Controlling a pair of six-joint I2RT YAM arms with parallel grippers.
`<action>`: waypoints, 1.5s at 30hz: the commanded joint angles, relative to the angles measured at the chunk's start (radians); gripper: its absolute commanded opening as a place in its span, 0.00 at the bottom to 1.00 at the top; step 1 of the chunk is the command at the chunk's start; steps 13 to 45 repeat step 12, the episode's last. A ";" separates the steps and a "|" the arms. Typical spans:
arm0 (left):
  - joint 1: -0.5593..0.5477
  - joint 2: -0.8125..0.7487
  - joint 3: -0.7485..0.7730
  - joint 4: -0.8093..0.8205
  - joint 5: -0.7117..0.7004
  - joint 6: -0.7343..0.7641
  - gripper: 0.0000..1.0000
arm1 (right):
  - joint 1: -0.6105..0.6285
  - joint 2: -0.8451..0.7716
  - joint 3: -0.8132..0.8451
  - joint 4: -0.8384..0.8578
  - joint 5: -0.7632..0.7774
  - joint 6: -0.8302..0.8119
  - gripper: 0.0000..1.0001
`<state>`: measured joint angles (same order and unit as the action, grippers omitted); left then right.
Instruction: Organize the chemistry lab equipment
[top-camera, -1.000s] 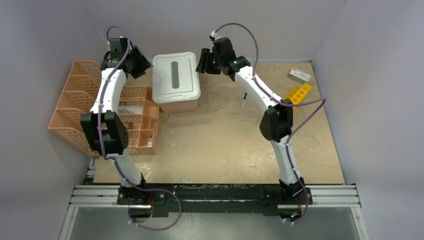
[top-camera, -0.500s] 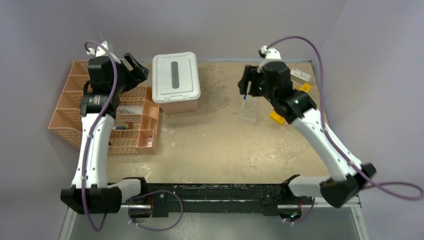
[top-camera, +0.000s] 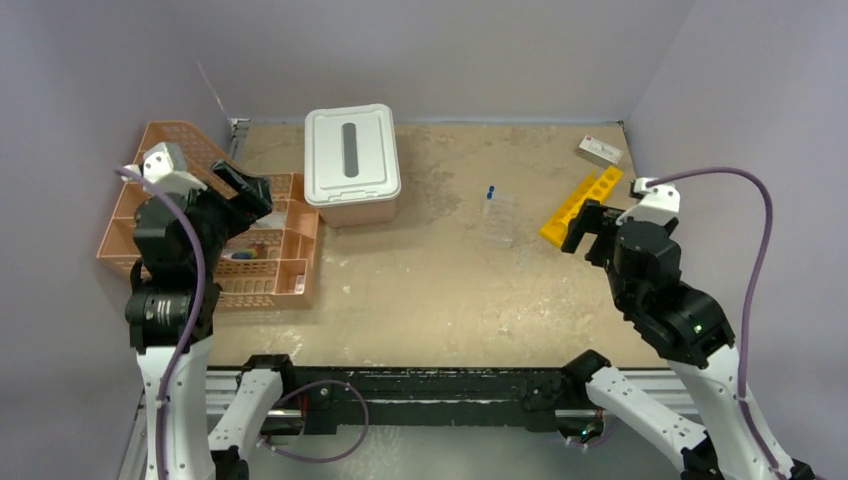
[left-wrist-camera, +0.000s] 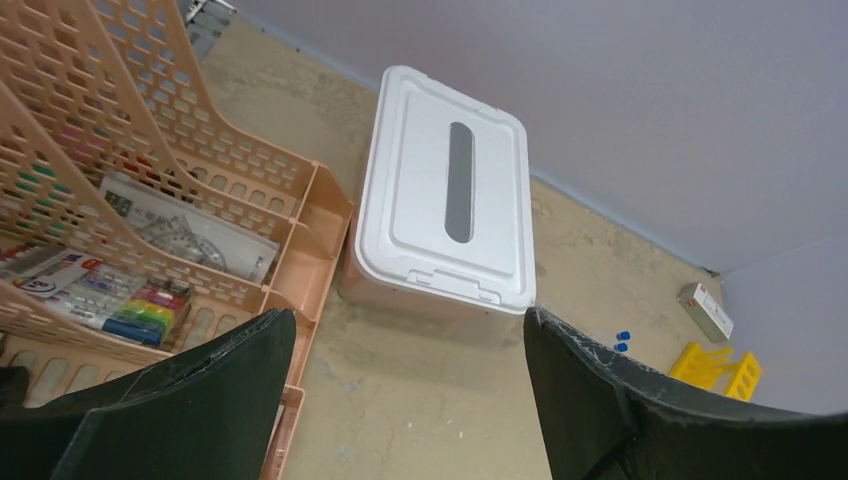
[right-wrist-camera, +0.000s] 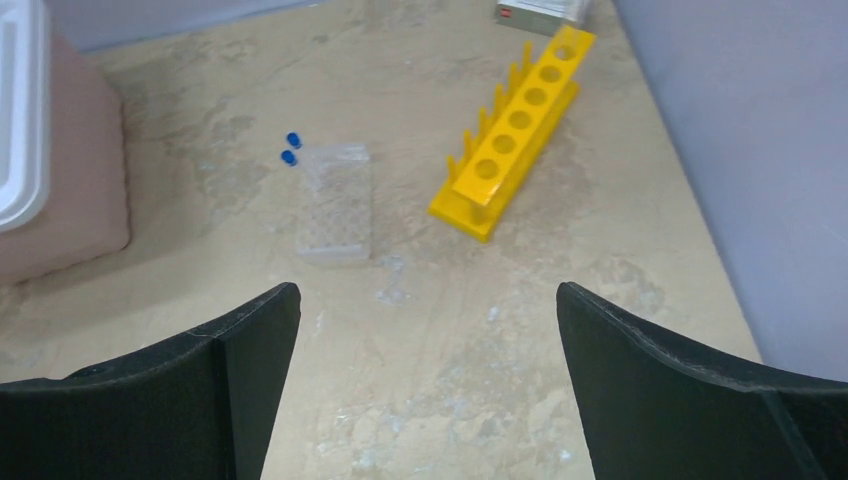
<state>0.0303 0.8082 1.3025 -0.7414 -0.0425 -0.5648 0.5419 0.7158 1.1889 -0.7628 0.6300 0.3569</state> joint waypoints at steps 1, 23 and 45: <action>-0.004 -0.057 0.006 -0.055 -0.051 0.049 0.84 | -0.003 -0.035 0.023 -0.082 0.155 0.064 0.99; -0.003 -0.095 0.033 -0.123 -0.063 0.041 0.86 | -0.003 -0.101 -0.013 -0.013 0.082 0.014 0.99; -0.003 -0.095 0.033 -0.123 -0.063 0.041 0.86 | -0.003 -0.101 -0.013 -0.013 0.082 0.014 0.99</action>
